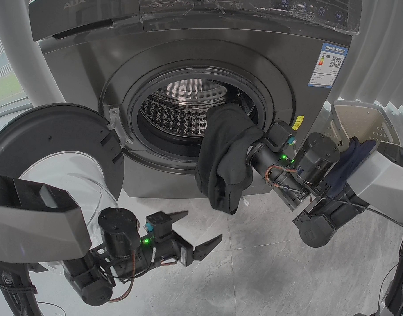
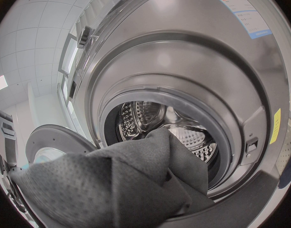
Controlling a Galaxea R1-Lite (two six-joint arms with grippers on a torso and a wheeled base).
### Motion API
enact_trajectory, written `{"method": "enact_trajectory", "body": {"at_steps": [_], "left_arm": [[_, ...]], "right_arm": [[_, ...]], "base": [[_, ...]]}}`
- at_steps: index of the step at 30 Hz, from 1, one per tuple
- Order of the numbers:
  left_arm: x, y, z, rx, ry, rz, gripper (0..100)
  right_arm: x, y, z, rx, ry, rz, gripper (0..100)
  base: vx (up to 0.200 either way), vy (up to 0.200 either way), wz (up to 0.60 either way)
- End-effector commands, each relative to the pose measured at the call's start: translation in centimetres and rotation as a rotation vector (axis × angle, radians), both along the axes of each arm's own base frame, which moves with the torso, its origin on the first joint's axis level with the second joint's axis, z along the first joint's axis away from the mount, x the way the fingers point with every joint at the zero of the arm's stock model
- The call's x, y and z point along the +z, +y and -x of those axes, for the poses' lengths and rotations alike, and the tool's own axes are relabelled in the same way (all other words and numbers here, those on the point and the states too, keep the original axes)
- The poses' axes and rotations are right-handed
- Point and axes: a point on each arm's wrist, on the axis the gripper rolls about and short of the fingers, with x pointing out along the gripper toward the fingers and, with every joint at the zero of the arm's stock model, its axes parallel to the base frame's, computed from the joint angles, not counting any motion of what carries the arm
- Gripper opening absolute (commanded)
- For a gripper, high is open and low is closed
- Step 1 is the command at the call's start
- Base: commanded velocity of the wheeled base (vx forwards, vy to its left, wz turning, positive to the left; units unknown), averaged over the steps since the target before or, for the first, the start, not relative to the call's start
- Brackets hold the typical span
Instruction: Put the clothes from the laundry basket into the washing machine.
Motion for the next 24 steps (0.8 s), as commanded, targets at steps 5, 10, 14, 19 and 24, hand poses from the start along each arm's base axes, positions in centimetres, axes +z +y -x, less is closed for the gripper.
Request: {"method": "enact_trajectory", "body": {"at_steps": [5,10,14,19,24], "left_arm": [[1.6,-3.5,-5.0,0.037,-0.153,0.123,100],[1.3,-4.4,-6.1,0.038,-0.173,0.139,100],[0.9,-4.8,-6.8,0.043,-0.18,0.144,100],[0.7,-4.9,-8.6,0.103,-0.204,0.166,100],[1.0,-4.5,-10.6,0.159,-0.234,0.203,100]], "right_arm": [[-0.9,1.5,1.4,0.051,0.033,0.019,0],[-1.0,1.8,1.6,0.061,0.034,0.02,0],[-1.0,2.2,2.0,0.075,0.035,0.019,0],[-1.1,2.6,2.9,0.097,0.045,0.023,0],[-1.0,2.7,4.0,0.101,0.059,0.025,0]], "base": [[0.0,0.0,0.0],[0.0,0.0,0.0],[0.0,0.0,0.0],[0.0,0.0,0.0],[0.0,0.0,0.0]]}}
